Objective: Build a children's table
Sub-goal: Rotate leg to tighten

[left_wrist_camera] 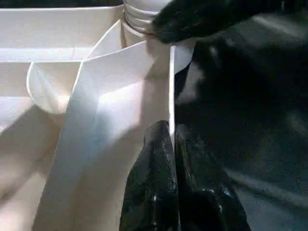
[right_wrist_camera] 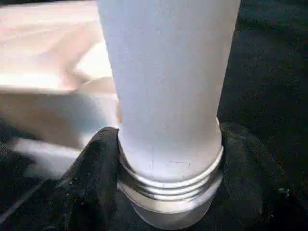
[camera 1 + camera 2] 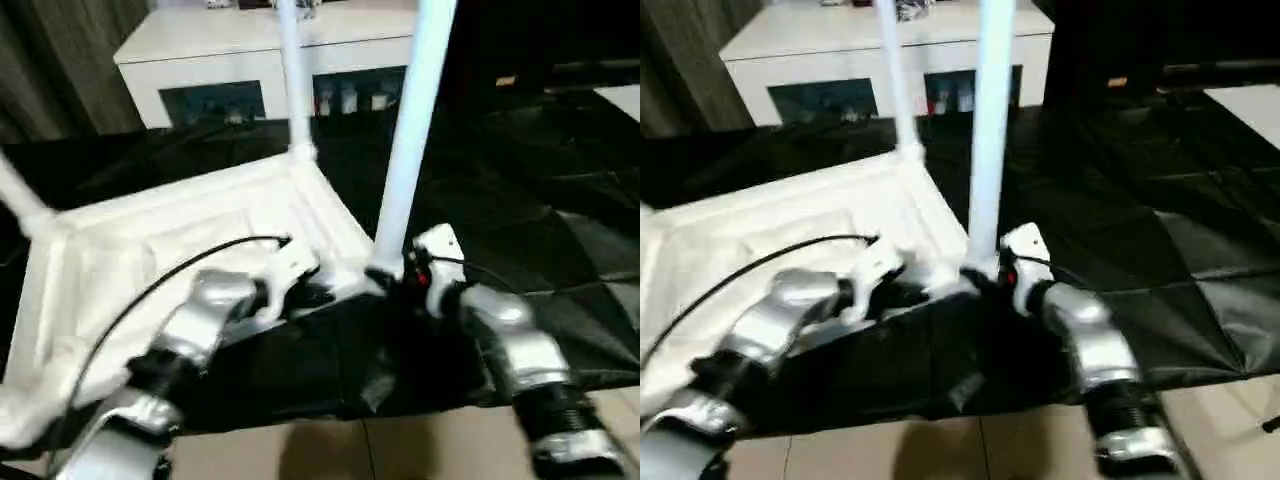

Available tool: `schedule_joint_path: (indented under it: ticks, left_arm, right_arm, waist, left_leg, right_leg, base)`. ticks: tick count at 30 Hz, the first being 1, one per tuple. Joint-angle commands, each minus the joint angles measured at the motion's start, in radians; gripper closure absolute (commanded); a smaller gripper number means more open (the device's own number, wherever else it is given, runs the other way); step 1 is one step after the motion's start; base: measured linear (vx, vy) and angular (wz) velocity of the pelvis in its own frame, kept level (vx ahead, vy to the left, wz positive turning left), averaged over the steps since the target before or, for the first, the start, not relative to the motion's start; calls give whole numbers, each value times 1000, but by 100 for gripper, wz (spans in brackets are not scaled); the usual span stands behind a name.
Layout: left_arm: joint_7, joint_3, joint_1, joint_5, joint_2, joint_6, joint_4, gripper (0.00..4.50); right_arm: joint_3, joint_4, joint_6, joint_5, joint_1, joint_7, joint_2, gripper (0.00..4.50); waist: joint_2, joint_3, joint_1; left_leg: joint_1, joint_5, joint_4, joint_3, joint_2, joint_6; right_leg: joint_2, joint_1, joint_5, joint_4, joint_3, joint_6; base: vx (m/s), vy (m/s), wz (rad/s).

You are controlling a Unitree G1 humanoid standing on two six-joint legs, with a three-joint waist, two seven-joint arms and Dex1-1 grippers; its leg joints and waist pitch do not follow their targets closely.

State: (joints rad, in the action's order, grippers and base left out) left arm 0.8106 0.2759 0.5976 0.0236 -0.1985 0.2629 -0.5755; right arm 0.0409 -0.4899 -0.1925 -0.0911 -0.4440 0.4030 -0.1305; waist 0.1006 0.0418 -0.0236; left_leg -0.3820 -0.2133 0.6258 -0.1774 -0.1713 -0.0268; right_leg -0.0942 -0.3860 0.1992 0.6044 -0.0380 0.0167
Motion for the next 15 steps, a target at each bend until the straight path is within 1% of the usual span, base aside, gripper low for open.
schedule_joint_path:
  ticks: [1, 2, 3, 4, 5, 7, 8, 9, 10, 11, 12, 13, 14, 15]
  left_arm:
    - [-89, 18, 3, 24, 41, 46, -49, 450]
    - [-108, 17, 8, 29, 48, 48, -55, 450]
    - [-157, 16, 21, 46, 68, 52, -73, 450]
    - [-157, 16, 21, 46, 68, 52, -73, 450]
    - [-173, 13, 28, 53, 75, 49, -84, 450]
    - [-193, 12, 34, 60, 83, 43, -96, 450]
    - [-201, 13, 39, 66, 89, 34, -101, 450]
    - [-201, 13, 39, 66, 90, 33, -101, 450]
    - [-195, 17, 40, 70, 89, 23, -100, 450]
    - [-186, 20, 39, 72, 85, 17, -95, 450]
    - [-171, 26, 38, 75, 78, 4, -91, 450]
    - [-171, 26, 38, 75, 78, 4, -91, 450]
    - [-153, 31, 34, 75, 69, 4, -85, 450]
    - [-153, 31, 34, 75, 69, 4, -85, 450]
  right_arm:
    - [-2, -52, -4, -4, -19, -138, 64, 182]
    - [-6, -65, -2, 1, -27, -168, 76, 182]
    - [-16, -104, 3, 14, -51, -248, 108, 182]
    - [-16, -104, 3, 14, -51, -248, 108, 182]
    - [-23, -119, 6, 21, -61, -274, 121, 182]
    - [-26, -140, 7, 30, -74, -303, 137, 182]
    - [-19, -147, 17, 37, -83, -304, 157, 147]
    - [-17, -148, 19, 38, -84, -302, 160, 147]
    - [-4, -137, 45, 50, -83, -289, 170, 113]
    - [3, -128, 64, 54, -82, -271, 173, 110]
    - [8, -119, 85, 57, -81, -258, 171, 108]
    - [8, -119, 85, 57, -81, -258, 171, 108]
    - [12, -106, 97, 60, -79, -245, 159, 87]
    - [12, -106, 97, 60, -79, -245, 159, 74]
  waist:
    - [-11, -61, 0]
    - [-11, -60, -1]
    - [-11, -60, -2]
    - [-9, -60, -3]
    - [-9, -60, -1]
    - [-10, -62, -1]
    - [-10, -62, -1]
    - [-14, -63, 1]
    - [-13, -61, 2]
    - [-15, -61, 0]
    - [-14, -62, 1]
    - [-13, -62, 0]
    - [-4, -61, 1]
    - [-8, -61, -2]
  left_leg:
    - [22, -154, -90, 17, -42, 38]
    - [20, -184, -93, 19, -42, 31]
    - [21, -189, -93, 18, -42, 26]
    - [21, -192, -94, 19, -43, 22]
    - [20, -198, -94, 19, -41, 22]
    - [18, -186, -93, 19, -41, 28]
    - [17, -173, -92, 19, -40, 34]
    - [17, -172, -92, 19, -40, 39]
    - [16, -174, -93, 19, -41, 42]
    - [16, -181, -94, 19, -42, 44]
    - [16, -178, -93, 19, -42, 45]
    - [15, -178, -94, 19, -43, 51]
    - [16, -176, -94, 20, -42, 50]
    - [16, -180, -94, 19, -43, 51]
  right_leg:
    - [-45, 35, 102, -64, 20, 247]
    - [-45, 36, 128, -66, 20, 240]
    - [-46, 34, 129, -67, 22, 236]
    - [-45, 33, 127, -67, 22, 234]
    - [-44, 35, 121, -67, 20, 229]
    - [-45, 38, 89, -66, 21, 227]
    - [-45, 37, 71, -64, 20, 231]
    - [-47, 39, 74, -65, 21, 233]
    - [-47, 39, 78, -66, 21, 232]
    - [-47, 38, 86, -67, 21, 229]
    - [-48, 39, 82, -66, 21, 229]
    - [-48, 38, 79, -66, 21, 227]
    - [-48, 39, 76, -63, 20, 227]
    - [-46, 38, 76, -66, 20, 227]
  base:
    - [0, 0, 0]
    - [0, 0, 0]
    - [0, 0, 0]
    - [0, 0, 0]
    - [0, 0, 0]
    - [0, 0, 0]
    - [0, 0, 0]
    - [0, 0, 0]
    - [0, 0, 0]
    - [0, 0, 0]
    - [0, 0, 0]
    - [0, 0, 0]
    - [0, 0, 0]
    - [0, 0, 0]
